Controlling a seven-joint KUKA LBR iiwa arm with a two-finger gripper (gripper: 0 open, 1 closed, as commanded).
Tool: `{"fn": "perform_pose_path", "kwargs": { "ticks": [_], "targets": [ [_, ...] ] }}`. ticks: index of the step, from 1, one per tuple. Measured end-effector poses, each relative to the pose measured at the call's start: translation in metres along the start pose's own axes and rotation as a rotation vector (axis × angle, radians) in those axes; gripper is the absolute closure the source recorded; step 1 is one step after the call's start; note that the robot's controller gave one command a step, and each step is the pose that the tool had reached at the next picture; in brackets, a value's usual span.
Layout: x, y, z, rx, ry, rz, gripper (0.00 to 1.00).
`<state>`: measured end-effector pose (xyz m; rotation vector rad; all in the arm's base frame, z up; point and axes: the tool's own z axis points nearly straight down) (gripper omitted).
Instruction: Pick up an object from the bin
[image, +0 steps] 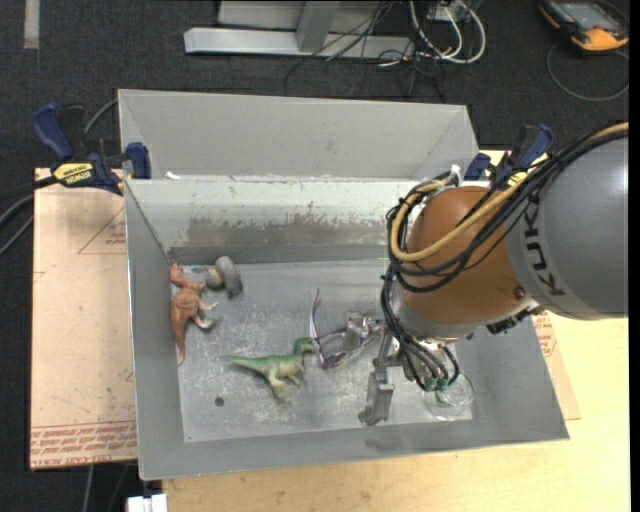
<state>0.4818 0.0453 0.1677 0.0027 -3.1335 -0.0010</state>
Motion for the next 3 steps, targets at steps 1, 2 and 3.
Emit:
{"fn": "perform_pose_path", "kwargs": {
  "ticks": [1, 2, 3],
  "targets": [
    [-0.002, 0.000, -0.004, 0.000, -0.008, 0.002, 0.00],
    [-0.026, 0.004, 0.071, -0.001, -0.005, -0.090, 0.00],
    [-0.065, 0.007, 0.095, -0.001, -0.010, -0.100, 0.00]
  ]
}}
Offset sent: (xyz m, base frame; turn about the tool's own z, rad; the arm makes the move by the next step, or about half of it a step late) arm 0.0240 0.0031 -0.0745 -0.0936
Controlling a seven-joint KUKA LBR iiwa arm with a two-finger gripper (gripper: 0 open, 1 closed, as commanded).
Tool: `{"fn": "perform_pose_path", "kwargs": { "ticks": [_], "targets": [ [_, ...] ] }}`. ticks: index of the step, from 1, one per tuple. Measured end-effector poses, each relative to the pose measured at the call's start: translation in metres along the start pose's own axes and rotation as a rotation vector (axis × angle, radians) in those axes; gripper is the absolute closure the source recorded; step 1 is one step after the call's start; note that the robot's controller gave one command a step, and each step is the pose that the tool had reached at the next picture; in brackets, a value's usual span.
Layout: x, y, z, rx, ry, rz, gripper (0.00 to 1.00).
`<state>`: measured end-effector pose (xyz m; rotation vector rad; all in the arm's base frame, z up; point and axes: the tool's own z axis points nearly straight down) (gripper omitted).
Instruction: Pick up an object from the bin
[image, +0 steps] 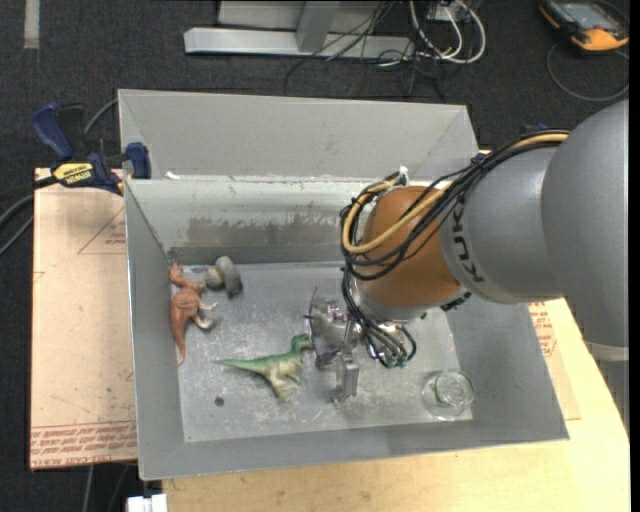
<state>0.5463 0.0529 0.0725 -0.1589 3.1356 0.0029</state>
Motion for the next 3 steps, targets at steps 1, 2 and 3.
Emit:
{"fn": "perform_pose_path", "kwargs": {
  "ticks": [1, 2, 3],
  "targets": [
    [-0.004, -0.001, 0.003, 0.000, -0.002, -0.001, 0.00],
    [0.000, -0.004, 0.001, -0.001, 0.002, 0.008, 0.00],
    [-0.015, 0.067, 0.002, -0.002, -0.007, -0.221, 1.00]
  ]
}}
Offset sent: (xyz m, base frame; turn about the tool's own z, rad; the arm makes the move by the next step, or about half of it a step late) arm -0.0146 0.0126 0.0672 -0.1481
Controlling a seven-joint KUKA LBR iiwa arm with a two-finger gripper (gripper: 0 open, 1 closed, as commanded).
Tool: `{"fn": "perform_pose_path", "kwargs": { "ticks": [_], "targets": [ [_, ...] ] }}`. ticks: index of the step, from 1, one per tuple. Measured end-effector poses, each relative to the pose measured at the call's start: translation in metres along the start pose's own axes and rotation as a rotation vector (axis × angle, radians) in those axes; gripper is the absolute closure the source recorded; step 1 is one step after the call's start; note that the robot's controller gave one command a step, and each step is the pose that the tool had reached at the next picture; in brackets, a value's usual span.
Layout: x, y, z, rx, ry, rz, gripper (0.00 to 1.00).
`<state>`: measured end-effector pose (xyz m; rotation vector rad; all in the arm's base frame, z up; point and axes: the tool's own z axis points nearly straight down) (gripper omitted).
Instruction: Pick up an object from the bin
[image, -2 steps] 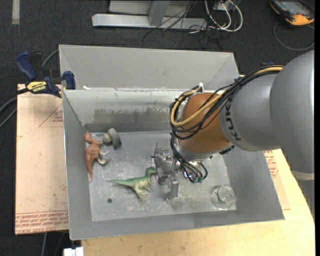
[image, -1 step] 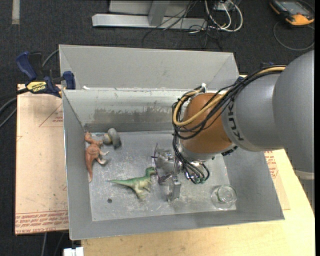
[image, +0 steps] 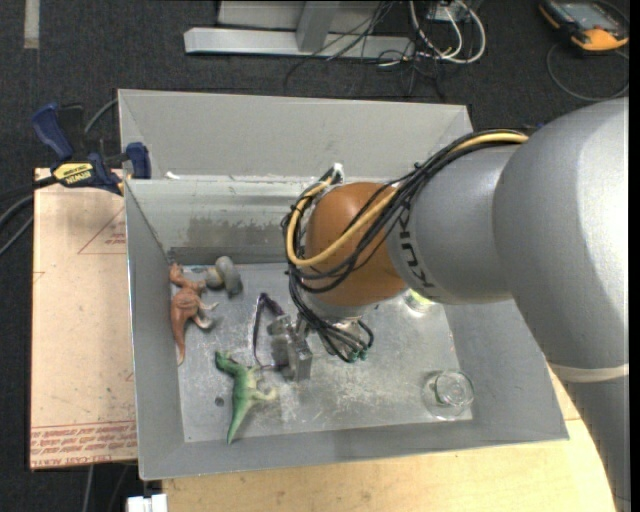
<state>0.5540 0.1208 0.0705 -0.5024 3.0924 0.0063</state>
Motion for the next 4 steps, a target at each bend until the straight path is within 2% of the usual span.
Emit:
{"fn": "perform_pose_path", "kwargs": {
  "ticks": [1, 2, 3, 4],
  "targets": [
    [0.000, 0.000, 0.000, 0.000, 0.000, 0.001, 1.00],
    [0.007, 0.017, -0.064, -0.001, 0.002, -0.034, 1.00],
    [0.027, 0.023, -0.144, -0.002, 0.004, -0.124, 1.00],
    [0.013, 0.008, -0.244, -0.002, -0.002, -0.143, 1.00]
  ]
}}
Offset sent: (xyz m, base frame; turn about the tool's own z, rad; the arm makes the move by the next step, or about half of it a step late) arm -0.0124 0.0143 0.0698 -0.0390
